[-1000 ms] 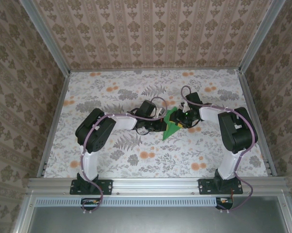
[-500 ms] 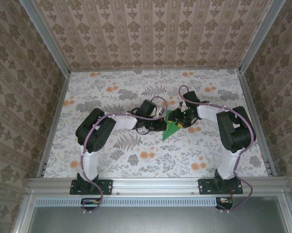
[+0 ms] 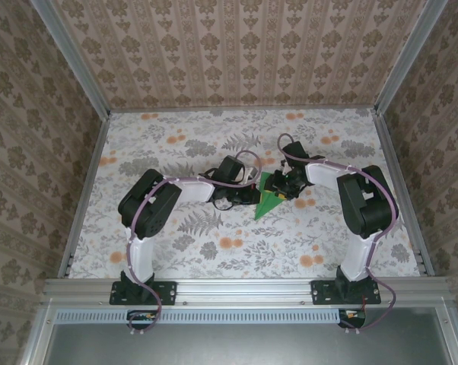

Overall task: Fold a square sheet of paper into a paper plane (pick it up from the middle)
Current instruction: Fourth fold the wing at the center of the table.

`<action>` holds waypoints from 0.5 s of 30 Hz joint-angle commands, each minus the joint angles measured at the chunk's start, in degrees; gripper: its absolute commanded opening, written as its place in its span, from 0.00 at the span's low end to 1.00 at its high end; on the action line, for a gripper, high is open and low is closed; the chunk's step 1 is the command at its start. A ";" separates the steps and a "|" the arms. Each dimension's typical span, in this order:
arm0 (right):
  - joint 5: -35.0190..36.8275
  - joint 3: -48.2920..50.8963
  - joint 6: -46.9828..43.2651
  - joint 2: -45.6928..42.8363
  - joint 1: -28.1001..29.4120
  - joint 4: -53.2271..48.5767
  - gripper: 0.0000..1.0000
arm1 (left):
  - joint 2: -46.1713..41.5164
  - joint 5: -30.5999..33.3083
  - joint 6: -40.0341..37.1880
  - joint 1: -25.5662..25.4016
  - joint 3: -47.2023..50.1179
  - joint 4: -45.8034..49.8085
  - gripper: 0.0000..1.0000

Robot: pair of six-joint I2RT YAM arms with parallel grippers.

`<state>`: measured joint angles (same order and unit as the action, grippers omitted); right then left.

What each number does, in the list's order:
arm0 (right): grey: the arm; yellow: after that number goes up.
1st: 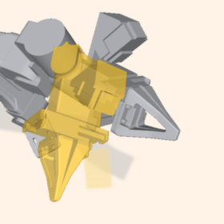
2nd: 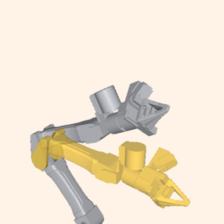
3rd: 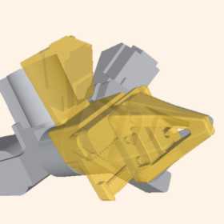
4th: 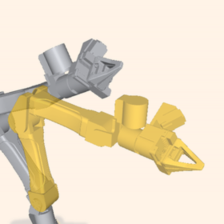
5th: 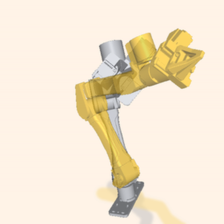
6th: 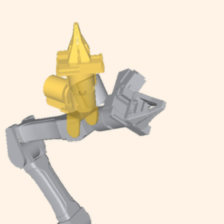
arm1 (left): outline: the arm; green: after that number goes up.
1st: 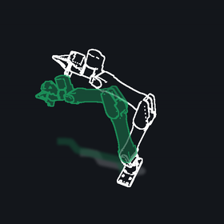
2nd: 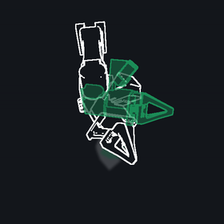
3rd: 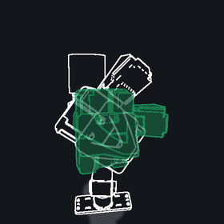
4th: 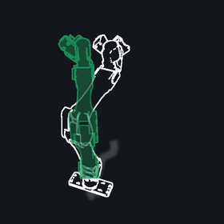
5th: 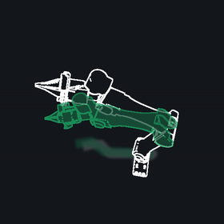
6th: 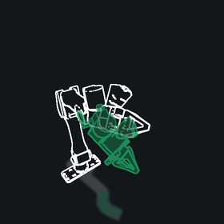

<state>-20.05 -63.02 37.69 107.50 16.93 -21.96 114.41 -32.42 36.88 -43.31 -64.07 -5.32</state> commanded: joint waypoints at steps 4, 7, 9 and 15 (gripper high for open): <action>10.19 3.17 -0.16 7.68 0.73 -8.14 0.51 | 0.97 0.70 -0.41 0.44 -1.45 1.39 0.07; 10.43 2.91 -0.12 8.22 0.97 -8.41 0.51 | 1.05 0.61 -0.41 0.50 -1.50 1.46 0.07; 10.47 2.73 -0.31 8.45 1.04 -8.54 0.51 | 1.15 0.70 -0.41 0.46 -1.58 1.59 0.07; 10.47 2.32 -0.49 9.29 1.41 -8.52 0.52 | 1.24 1.09 -0.67 0.43 -1.69 2.37 0.06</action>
<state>-18.57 -64.93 37.67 108.77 17.89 -24.47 114.67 -32.01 36.88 -43.31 -64.18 -5.13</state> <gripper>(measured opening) 0.517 0.067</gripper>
